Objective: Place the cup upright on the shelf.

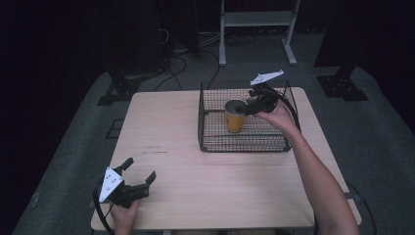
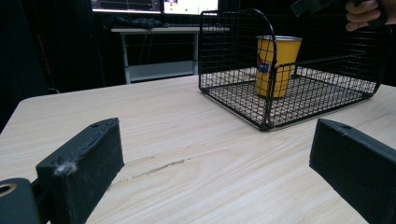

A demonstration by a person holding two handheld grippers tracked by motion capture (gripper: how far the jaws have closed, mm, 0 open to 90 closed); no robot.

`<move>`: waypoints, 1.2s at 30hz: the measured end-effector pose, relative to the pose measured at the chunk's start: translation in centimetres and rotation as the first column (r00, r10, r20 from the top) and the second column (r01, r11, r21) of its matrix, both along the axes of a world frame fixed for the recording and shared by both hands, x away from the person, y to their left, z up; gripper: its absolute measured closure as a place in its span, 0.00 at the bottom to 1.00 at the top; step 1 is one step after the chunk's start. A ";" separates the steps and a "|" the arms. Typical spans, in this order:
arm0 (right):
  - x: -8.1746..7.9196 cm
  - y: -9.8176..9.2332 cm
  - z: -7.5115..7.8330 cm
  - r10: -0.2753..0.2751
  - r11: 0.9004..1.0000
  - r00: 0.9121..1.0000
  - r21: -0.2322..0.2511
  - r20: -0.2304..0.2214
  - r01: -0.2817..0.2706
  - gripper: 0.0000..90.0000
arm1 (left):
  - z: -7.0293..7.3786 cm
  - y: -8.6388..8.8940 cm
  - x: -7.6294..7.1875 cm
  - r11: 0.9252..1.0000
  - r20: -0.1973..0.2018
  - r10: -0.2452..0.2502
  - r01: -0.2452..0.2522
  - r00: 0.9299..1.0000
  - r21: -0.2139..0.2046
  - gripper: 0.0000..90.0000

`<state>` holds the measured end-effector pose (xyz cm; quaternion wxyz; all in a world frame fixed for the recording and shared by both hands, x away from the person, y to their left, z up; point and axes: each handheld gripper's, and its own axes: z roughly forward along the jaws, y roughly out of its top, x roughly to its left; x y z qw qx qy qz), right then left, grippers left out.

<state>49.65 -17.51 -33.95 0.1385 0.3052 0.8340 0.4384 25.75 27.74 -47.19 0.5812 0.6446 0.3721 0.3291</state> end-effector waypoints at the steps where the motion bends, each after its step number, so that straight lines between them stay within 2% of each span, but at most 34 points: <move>1: -0.3 0.0 0.2 0.005 1.000 1.000 0.004 -0.004 -0.005 0.02 | 0.0 0.0 0.0 1.000 -0.001 0.000 0.000 1.000 0.000 0.02; 2: -0.8 0.0 0.4 0.008 1.000 1.000 0.016 0.007 -0.008 0.02 | 0.0 0.0 0.0 1.000 -0.003 -0.001 0.001 1.000 -0.001 0.02; 6: -2.1 0.0 0.6 0.028 0.999 0.999 0.014 0.017 -0.028 0.02 | 0.0 0.0 -0.1 1.000 0.000 -0.004 0.004 1.000 -0.001 0.02; 13: -3.4 -0.2 0.6 0.051 0.999 0.999 0.018 0.002 -0.051 0.02 | 0.0 -0.1 0.0 1.000 -0.002 -0.003 0.003 1.000 0.002 0.02; 19: -4.7 -0.8 0.3 0.075 0.996 0.997 0.040 -0.010 -0.074 0.02 | 0.0 -0.1 0.0 1.000 -0.002 -0.001 0.001 1.000 0.007 0.02; 22: -5.8 -1.1 0.1 0.092 0.995 0.996 0.038 -0.018 -0.092 0.02 | 0.0 -0.1 0.0 1.000 -0.002 -0.001 0.001 1.000 0.007 0.02; 27: -7.0 -1.3 0.2 0.114 0.992 0.993 0.060 -0.013 -0.113 0.02 | 0.0 -0.1 0.0 1.000 -0.002 -0.002 0.002 1.000 0.008 0.02; 36: -9.7 -1.4 -0.1 0.155 0.987 0.988 0.052 -0.001 -0.155 0.02 | 0.0 -0.2 0.0 1.000 -0.002 0.000 0.000 1.000 0.012 0.02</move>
